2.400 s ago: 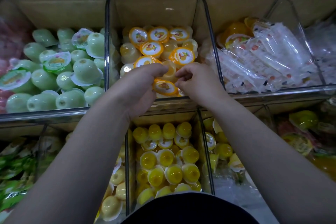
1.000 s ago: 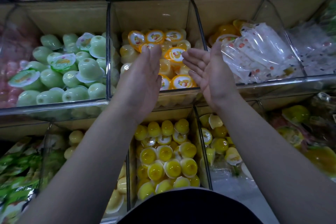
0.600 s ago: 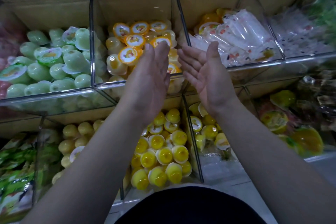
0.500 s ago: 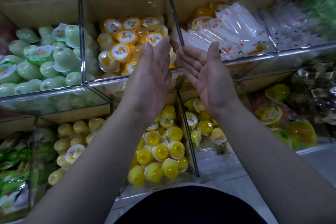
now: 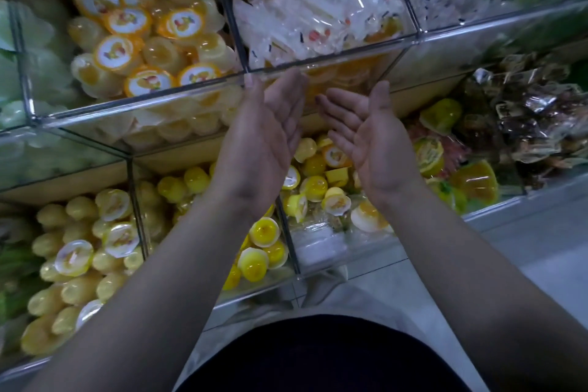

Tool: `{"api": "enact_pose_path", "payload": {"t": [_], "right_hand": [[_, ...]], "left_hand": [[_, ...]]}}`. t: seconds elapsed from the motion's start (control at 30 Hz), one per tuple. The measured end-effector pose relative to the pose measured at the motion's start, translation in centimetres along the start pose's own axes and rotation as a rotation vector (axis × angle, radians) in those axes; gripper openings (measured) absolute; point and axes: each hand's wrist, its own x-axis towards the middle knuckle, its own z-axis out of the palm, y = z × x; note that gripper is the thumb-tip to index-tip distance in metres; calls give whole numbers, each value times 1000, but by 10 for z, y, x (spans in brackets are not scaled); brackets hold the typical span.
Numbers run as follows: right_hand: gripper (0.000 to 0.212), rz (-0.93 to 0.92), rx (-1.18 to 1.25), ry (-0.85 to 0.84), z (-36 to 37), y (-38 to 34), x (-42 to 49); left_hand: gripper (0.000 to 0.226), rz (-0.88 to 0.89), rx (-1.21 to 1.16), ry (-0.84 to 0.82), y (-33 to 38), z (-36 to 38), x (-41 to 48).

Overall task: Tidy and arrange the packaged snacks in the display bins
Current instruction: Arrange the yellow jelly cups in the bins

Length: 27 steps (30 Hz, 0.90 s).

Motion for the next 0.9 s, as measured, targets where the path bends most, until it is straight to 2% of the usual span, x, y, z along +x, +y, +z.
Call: {"api": "enact_pose_path", "payload": {"t": [0.2,0.47,0.7,0.9], "right_hand": [[56,38,13,48,-40,15,0],[62,177,-43,80,-77,32,9],[48,284,-89,68,-105,49,23],[51,383,-186,37,-130,77,28]], "left_hand": [[65,-70,5,13,-33,16,11],[65,-130,-1,37,-61,33,32],[63,-242,22,124,-93,39,48],[58,-358,48,205,-127,38,53]]}}
